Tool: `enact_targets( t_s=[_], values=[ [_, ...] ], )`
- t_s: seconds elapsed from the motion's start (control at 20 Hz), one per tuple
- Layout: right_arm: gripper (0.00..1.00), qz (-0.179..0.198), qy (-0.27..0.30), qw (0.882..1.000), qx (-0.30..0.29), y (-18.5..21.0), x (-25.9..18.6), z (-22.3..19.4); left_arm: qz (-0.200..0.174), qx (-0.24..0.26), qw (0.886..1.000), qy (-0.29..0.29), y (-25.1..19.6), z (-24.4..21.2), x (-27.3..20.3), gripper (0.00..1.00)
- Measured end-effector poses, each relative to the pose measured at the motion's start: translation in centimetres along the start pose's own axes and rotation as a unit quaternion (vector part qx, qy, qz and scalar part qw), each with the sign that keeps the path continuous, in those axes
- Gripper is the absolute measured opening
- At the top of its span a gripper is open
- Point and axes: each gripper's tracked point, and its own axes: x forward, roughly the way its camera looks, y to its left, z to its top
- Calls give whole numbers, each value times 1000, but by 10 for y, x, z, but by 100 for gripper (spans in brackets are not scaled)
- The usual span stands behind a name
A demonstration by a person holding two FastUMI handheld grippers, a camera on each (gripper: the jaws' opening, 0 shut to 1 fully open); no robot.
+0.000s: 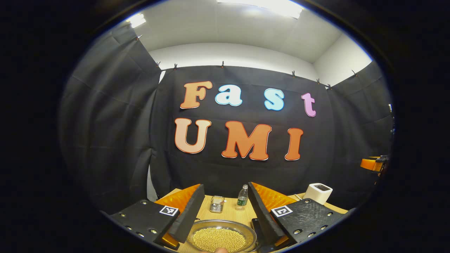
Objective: First push the handle of the pot to place it horizontally, then grasp the pot with both hands and set it on the induction cooktop.
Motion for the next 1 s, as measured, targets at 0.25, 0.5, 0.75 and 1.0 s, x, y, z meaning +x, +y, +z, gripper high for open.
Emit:
enact_targets(
  t_s=[0.25, 0.5, 0.75, 1.0],
  values=[
    [95, 2, 1, 1000, 0, 2, -2, 0, 4, -5, 1000, 0, 3, -1, -2, 81],
    [95, 4, 2, 1000, 1, 4, -2, -1, 4, -9, 1000, -5, 5, -1, -3, 81],
    [95, 5, 7, 1000, 3, 5, -2, -5, -16, -7, 1000, -9, 2, -1, -5, 82],
    [95, 7, 8, 1000, 5, 6, -1, -6, 3, -21, 1000, -14, 19, -2, -7, 53]
  ],
)
